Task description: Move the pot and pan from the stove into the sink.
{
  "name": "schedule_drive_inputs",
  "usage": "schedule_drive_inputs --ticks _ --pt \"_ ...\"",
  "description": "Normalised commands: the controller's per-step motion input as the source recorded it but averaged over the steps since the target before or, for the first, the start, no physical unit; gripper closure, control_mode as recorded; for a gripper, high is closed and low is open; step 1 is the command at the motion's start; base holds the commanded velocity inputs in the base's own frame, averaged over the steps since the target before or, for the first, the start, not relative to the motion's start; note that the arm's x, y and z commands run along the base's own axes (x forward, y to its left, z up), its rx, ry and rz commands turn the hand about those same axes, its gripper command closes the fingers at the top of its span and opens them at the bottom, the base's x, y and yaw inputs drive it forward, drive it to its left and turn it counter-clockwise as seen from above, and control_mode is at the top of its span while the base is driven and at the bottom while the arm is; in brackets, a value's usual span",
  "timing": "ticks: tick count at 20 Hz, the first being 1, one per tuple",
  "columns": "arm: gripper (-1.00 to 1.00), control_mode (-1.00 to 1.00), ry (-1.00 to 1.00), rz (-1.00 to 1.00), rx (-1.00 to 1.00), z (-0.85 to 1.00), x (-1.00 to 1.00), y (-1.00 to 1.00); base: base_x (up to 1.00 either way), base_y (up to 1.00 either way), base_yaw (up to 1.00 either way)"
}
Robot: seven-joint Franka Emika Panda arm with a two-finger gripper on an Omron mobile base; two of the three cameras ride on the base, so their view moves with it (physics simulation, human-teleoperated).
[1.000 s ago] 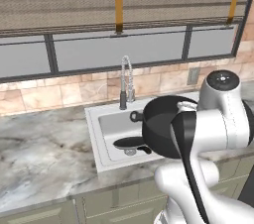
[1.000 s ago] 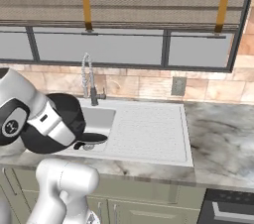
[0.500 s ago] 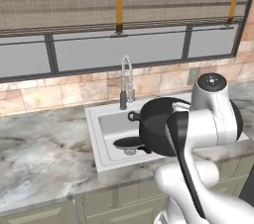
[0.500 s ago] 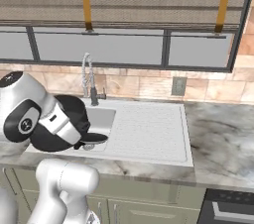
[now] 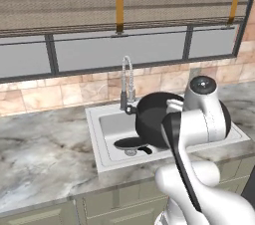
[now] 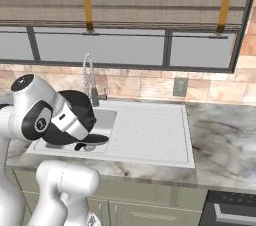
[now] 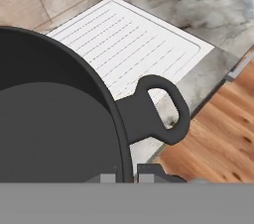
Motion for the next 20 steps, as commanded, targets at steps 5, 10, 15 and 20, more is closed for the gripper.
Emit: schedule_drive_inputs --ticks 5,10,15,20 --pt "1.0 -1.0 -0.17 0.0 -0.01 -0.39 0.28 0.11 0.0 0.0 0.0" --pt "1.0 -1.0 -0.11 0.0 0.0 -0.22 0.08 0.06 0.0 0.0 0.0" --pt "1.0 -1.0 0.0 0.0 0.0 -0.05 0.06 0.02 0.0 0.0 0.0" --pt "1.0 -1.0 0.0 0.0 -0.02 -0.24 0.06 0.06 0.0 0.0 0.0"
